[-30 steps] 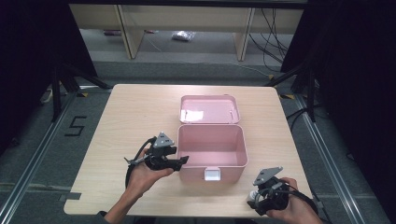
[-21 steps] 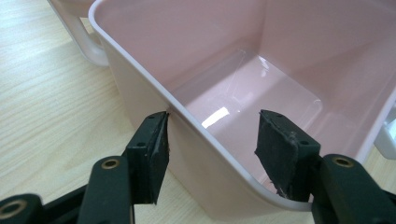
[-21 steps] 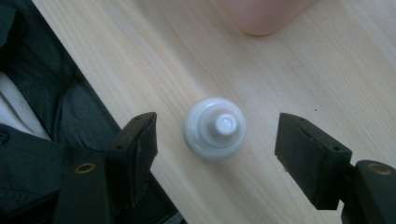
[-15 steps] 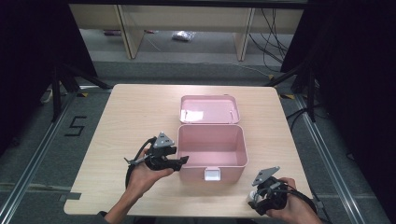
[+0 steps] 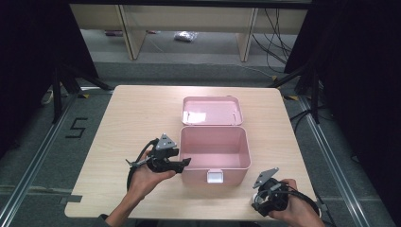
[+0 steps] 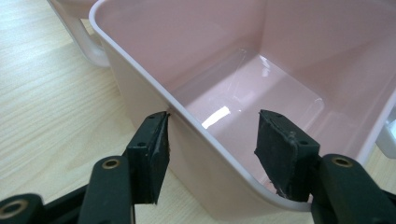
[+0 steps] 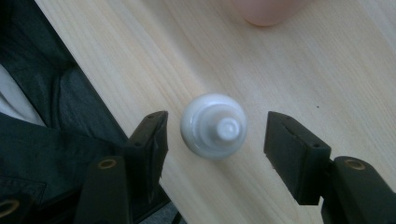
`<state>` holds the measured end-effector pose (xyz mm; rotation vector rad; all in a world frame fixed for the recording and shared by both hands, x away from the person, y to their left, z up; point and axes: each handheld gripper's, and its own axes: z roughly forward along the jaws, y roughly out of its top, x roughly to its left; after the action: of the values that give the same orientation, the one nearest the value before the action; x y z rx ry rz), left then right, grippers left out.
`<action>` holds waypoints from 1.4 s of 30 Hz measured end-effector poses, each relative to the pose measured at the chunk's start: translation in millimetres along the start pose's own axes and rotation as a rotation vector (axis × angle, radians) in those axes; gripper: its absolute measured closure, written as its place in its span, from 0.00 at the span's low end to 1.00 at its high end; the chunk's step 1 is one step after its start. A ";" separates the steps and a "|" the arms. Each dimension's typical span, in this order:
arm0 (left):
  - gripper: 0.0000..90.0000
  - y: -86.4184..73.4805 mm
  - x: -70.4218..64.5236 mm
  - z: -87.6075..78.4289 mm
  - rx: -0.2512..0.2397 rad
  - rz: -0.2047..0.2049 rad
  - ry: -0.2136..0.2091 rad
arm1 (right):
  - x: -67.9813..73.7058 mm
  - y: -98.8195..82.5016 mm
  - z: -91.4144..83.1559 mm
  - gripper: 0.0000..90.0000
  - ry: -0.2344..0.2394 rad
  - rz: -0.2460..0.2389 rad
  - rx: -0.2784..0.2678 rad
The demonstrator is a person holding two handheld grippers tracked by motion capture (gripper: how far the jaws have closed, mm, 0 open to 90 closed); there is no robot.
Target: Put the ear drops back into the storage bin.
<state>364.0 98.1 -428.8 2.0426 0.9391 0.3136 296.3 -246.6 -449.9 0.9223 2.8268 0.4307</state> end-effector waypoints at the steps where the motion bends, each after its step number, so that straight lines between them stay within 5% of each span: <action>1: 0.48 0.0 0.7 -0.2 0.005 0.005 0.003 | -0.1 0.7 0.7 0.48 0.003 -0.006 -0.001; 19: 0.52 1.3 1.7 0.3 0.003 0.005 0.006 | -3.1 8.4 5.4 0.67 0.033 -0.034 0.042; 30: 0.52 1.1 1.7 0.5 0.003 0.004 0.006 | -3.1 13.0 4.8 0.67 0.020 -0.067 0.062; 32: 0.52 1.0 1.9 0.7 0.000 0.000 0.003 | -1.5 14.5 2.7 0.67 0.029 -0.041 0.052; 42: 0.51 0.9 1.8 0.6 0.001 -0.001 0.003 | -7.4 22.0 -21.6 0.67 0.049 -0.071 0.017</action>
<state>366.0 98.7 -428.6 2.0430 0.9424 0.3165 309.7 -239.0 -422.3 0.8221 2.9014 0.4266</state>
